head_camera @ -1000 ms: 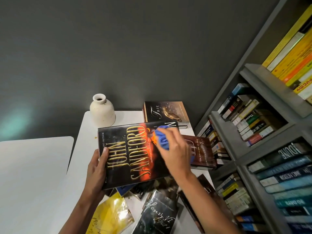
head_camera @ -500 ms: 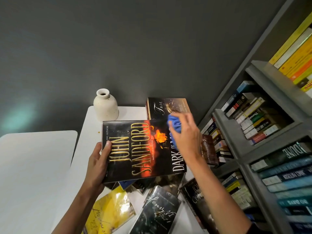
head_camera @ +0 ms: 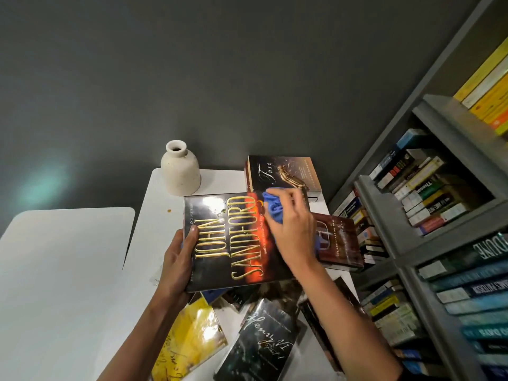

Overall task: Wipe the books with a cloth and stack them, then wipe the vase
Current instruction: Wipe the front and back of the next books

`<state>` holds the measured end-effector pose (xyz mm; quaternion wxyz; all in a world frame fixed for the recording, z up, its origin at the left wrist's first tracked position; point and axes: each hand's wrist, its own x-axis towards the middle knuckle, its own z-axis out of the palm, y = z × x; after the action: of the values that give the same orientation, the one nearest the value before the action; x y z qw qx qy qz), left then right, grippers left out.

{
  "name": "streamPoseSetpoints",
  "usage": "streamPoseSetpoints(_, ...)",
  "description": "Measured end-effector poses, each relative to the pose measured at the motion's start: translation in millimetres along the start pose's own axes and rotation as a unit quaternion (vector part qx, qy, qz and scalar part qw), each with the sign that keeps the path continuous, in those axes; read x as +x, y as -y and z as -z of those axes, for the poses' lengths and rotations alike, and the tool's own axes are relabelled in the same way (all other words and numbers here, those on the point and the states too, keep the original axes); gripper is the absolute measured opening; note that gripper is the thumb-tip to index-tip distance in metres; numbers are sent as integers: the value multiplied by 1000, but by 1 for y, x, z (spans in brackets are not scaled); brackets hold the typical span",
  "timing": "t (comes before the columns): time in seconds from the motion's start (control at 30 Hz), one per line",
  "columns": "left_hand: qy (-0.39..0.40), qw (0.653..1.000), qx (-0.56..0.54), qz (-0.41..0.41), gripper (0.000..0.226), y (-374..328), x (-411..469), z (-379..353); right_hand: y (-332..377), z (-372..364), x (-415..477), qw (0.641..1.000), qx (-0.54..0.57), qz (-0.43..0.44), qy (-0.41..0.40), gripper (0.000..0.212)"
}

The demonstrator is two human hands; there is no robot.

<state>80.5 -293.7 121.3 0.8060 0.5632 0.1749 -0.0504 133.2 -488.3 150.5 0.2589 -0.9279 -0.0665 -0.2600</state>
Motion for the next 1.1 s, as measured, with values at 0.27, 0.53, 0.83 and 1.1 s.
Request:
streamPoseSetpoints(0.27, -7, 1000, -3, -10, 39, -4, 2, 4, -9, 12, -18, 992, 22, 96, 79, 38)
streamPoseSetpoints(0.53, -20, 1000, -4, -11, 33, -8, 7, -2, 30, -9, -27, 980, 85, 139, 116, 48)
streamPoseSetpoints(0.83, -18, 1000, 11, -12, 32, -4, 1, -5, 16, -11, -3, 998, 46, 18, 27, 41)
streamPoseSetpoints(1.1, -18, 999, 39, -29, 29, -6, -2, 1, 9, 5, -31, 991, 62, 88, 80, 44)
